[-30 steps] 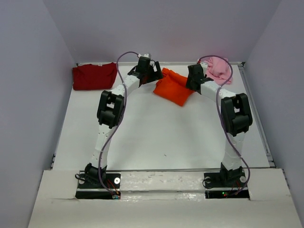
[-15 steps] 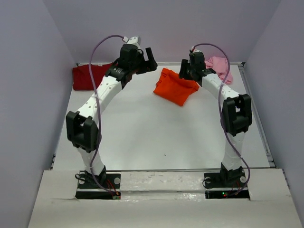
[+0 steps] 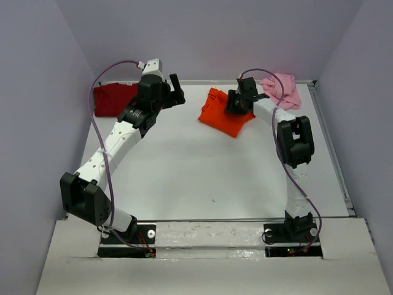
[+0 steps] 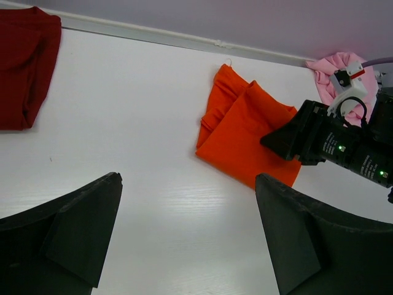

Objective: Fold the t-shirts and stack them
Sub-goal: Fold the long partially folded tshirt into a neat square

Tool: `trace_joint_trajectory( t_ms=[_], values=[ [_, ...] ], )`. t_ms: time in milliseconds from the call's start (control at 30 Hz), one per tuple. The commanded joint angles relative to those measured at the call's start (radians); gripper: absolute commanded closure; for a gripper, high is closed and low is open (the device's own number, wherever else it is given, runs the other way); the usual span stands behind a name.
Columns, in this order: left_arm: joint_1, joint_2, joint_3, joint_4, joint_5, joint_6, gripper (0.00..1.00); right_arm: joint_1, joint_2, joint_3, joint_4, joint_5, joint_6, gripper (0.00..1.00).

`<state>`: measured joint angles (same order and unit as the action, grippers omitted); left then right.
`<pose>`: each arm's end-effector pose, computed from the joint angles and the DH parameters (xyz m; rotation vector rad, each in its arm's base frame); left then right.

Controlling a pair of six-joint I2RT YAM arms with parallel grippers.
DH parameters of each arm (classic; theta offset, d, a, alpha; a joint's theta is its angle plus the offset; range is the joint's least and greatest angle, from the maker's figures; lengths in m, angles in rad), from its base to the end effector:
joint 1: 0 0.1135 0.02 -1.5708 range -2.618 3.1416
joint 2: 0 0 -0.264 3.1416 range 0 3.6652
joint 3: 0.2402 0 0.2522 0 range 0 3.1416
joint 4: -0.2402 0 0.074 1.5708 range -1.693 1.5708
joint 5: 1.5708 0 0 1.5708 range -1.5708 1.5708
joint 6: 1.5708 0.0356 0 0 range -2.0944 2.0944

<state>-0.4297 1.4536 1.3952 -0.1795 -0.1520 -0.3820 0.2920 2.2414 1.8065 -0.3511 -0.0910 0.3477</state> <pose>0.3143 -0.1381 0.3956 -0.0657 1.8266 -0.4389 0.4864 0.1496 0.1941 0.0216 2.3919 0.4146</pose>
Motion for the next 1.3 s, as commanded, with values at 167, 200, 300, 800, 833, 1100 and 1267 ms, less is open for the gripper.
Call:
trace_joint_trajectory(
  t_ms=[167,200,300,800,833,1100,1267],
  values=[
    [0.014,-0.036,-0.012,0.061,-0.001,0.014,0.01,0.001,0.058,0.131,0.003,-0.009,-0.009,0.47],
    [0.014,-0.035,-0.012,0.060,-0.001,0.014,0.01,0.001,0.090,0.167,-0.005,-0.033,-0.006,0.47],
    [0.014,-0.035,-0.015,0.064,-0.001,0.012,0.01,0.001,0.153,0.237,-0.037,-0.041,0.004,0.47],
    [0.017,-0.024,-0.013,0.063,0.012,0.022,0.01,-0.040,0.199,0.386,-0.095,0.056,-0.035,0.47],
    [0.016,-0.022,-0.015,0.064,0.012,0.022,0.01,-0.040,0.204,0.393,-0.095,0.042,-0.032,0.47],
    [0.017,-0.015,-0.015,0.063,0.019,0.023,0.01,-0.053,0.225,0.425,-0.100,0.019,-0.023,0.48],
    [0.017,-0.012,-0.013,0.063,0.032,0.023,0.01,-0.062,0.225,0.433,-0.100,0.030,-0.024,0.48]
  ],
)
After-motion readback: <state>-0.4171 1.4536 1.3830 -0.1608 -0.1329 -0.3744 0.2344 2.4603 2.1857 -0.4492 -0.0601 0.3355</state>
